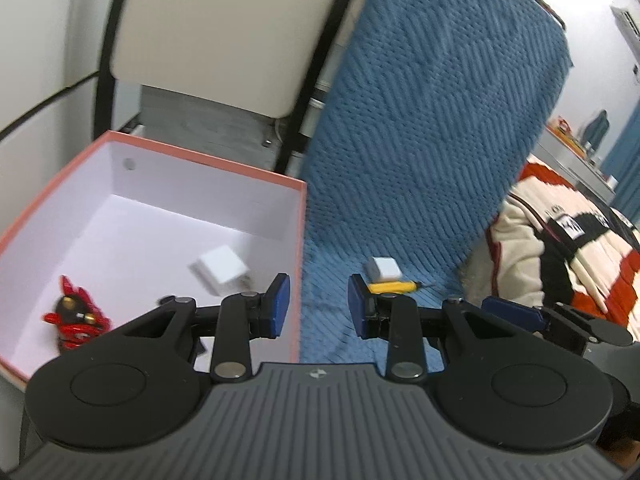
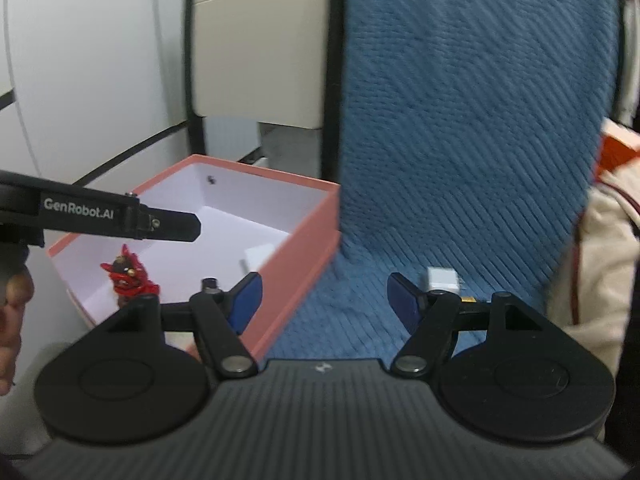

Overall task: Organize rigid objects
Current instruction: 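Move both open tools back over the seat cushion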

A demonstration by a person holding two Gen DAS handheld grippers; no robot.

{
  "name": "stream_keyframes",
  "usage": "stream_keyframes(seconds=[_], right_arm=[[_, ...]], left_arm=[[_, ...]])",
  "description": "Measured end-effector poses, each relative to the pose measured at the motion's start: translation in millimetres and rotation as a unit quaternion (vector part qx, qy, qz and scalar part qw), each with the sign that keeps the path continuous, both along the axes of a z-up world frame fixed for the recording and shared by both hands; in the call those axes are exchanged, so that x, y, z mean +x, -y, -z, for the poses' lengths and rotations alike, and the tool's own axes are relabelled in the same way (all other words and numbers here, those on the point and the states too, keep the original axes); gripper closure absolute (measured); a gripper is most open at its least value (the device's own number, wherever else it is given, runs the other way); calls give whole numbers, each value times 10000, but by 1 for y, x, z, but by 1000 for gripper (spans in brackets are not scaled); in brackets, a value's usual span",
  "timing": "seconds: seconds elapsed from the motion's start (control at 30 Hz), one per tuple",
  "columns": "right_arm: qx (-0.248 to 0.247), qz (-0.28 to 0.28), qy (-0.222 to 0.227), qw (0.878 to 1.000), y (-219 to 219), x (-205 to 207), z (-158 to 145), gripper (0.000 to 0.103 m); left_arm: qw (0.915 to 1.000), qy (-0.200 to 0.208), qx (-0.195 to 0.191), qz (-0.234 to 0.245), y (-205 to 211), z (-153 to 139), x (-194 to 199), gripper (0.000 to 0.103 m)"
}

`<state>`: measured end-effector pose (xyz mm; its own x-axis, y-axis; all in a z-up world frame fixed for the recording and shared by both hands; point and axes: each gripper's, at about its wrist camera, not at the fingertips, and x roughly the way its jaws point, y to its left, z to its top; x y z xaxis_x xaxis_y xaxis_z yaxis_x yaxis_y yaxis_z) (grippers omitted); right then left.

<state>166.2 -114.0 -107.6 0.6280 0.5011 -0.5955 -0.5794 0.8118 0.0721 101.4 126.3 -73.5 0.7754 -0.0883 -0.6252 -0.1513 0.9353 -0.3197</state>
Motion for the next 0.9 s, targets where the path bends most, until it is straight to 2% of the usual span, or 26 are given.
stream_keyframes(seconds=[0.17,0.47,0.77,0.9], right_arm=[[-176,411,77,9990,27,-8,6,32],[-212,804,12,9965,57,-21,30,32],[-224,1175,-310,9923,71,4,62,32],[2,1357,-495,9895,81,23,68,32]], left_arm=[[9990,-19,161,408,32,5,5,66],[9963,-54,99,846,71,31,23,66],[9943,-182,169,1040,98,74,75,66],[9936,-362,185,1053,98,91,97,66]])
